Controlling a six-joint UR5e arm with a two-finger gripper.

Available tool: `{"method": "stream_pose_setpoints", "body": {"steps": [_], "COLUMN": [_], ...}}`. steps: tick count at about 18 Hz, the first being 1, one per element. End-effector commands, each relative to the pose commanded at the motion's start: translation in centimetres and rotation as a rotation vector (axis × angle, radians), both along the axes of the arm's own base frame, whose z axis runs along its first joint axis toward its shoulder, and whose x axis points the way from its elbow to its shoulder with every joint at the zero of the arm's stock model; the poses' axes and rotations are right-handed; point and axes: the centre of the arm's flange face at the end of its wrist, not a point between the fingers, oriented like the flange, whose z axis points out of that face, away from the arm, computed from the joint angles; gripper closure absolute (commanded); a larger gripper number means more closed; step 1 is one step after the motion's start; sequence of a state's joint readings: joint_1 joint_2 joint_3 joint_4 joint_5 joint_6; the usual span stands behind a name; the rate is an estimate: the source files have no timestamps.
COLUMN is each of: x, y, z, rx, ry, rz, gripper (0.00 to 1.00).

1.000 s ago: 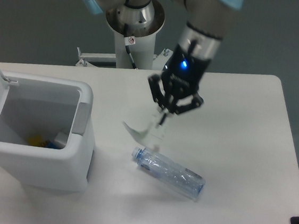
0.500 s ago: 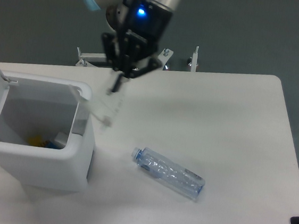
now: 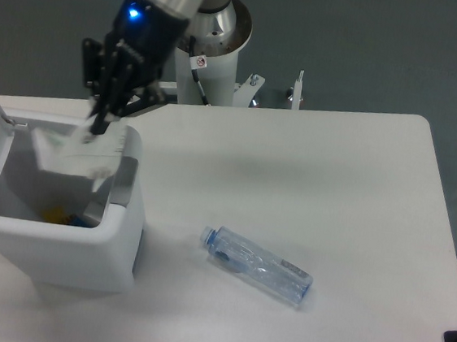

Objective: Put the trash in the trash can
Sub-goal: 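Open the gripper to drop the wrapper into the bin, then move the gripper down to the clear plastic bottle's base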

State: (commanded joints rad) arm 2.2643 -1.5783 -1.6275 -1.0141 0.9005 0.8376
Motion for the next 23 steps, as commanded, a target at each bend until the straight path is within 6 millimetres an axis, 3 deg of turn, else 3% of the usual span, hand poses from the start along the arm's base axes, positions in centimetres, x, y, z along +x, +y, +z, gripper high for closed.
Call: {"method": "stream_pose_setpoints", "body": {"steps": [1,5,9,11,13,17,23], "x": [0.2,-0.2,-5.8,-10.1,-13.1,-18.3,-23.0], "y": [0.5,0.9,-1.2,-3.5,-4.8,-5.8,-5.2], "z": [-0.5,-1.0,-1.6,-1.2,-1.6,-5.1,-12.3], "rx": [-0.008,-0.025,-0.063,-0.072,-0.076,-0.128,-0.233], "ry": [-0.011,-0.048,-0.158,-0.237,-0.274,-0.372,-0.452], "rz": [-0.004,0.030,0.236,0.405,0.495,0.637,0.702], "gripper": [0.00,0.00,0.00,0.00,0.00,0.00,0.00]}}
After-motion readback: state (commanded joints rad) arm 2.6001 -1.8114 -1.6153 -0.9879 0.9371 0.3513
